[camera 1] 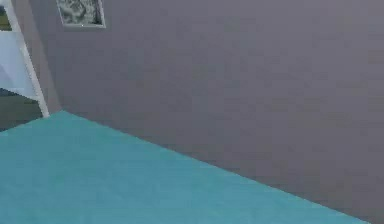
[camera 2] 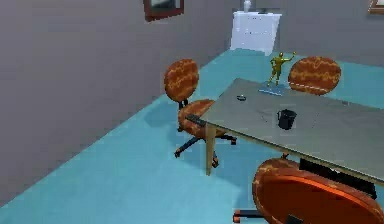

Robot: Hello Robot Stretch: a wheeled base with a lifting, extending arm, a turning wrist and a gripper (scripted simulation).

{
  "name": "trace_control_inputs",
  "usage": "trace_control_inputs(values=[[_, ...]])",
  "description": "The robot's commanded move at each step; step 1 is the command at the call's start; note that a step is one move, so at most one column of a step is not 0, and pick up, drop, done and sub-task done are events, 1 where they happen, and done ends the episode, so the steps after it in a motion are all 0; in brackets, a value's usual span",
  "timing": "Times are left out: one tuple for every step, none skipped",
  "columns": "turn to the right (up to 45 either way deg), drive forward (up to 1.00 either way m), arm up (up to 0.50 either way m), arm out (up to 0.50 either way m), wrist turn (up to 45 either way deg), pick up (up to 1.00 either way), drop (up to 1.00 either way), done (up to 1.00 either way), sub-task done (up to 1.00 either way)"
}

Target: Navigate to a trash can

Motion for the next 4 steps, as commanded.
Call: trace_control_inputs(values=[[-42.0, 0.00, 0.00, 0.00, 0.0, 0.00, 0.00, 0.00, 0.00], [0.0, 1.00, 0.00, 0.00, 0.0, 0.00, 0.00, 0.00, 0.00], [-3.0, 0.00, 0.00, 0.00, 0.0, 0.00, 0.00, 0.00, 0.00], [0.0, 1.00, 0.00, 0.00, 0.0, 0.00, 0.00, 0.00, 0.00]])
